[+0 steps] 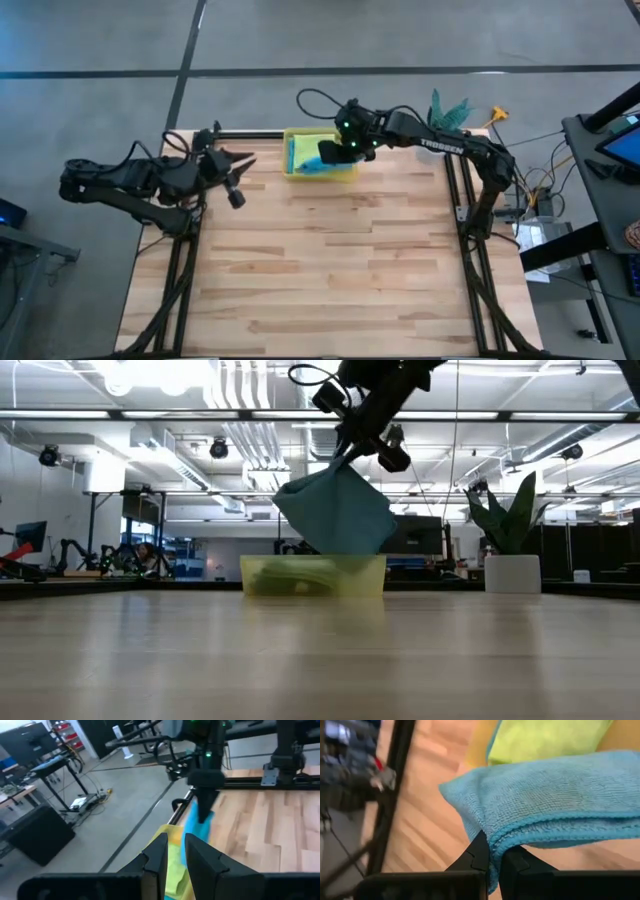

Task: Fold microfiber towels
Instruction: Stack the blue microfiber cloth on the green microfiber cloth in the yellow bin

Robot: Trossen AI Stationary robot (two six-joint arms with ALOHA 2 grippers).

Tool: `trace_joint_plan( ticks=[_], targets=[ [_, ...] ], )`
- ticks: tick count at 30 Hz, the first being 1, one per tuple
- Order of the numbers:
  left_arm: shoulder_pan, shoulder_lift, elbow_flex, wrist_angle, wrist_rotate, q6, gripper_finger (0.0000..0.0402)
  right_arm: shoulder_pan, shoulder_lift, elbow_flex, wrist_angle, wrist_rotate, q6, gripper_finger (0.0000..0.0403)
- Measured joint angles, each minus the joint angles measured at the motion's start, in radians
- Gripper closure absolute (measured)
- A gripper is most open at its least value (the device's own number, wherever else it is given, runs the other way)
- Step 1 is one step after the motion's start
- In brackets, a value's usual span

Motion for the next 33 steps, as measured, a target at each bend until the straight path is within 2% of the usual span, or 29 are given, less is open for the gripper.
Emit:
trace_joint_plan(
  ticks=[9, 14, 18, 23, 29, 33],
  targets=[
    [0.004, 0.067, 0.067, -0.003, -0.093, 0.003, 0.035, -0.006, -0.002, 0.013, -0.107, -0.065, -0.087, 0.0393],
    [0.012, 0.088, 0.112, -0.003, -0.149, 0.004, 0.035, -0.003, -0.009, 0.147, -0.248, -0.047, -0.184, 0.0392],
    [0.025, 0.096, 0.136, -0.002, -0.155, 0.004, 0.035, -0.02, -0.01, 0.263, -0.323, -0.002, -0.248, 0.0392],
    [0.043, 0.105, 0.14, -0.004, -0.156, 0.004, 0.035, -0.074, 0.038, 0.308, -0.405, 0.03, -0.359, 0.0392],
    [0.045, 0.113, 0.14, -0.005, -0.157, 0.026, 0.035, -0.112, 0.179, 0.364, -0.468, -0.156, -0.466, 0.0392],
    [0.045, 0.102, 0.15, -0.005, -0.223, 0.061, 0.035, -0.102, 0.262, 0.485, -0.633, -0.166, -0.549, 0.0392]
  ],
)
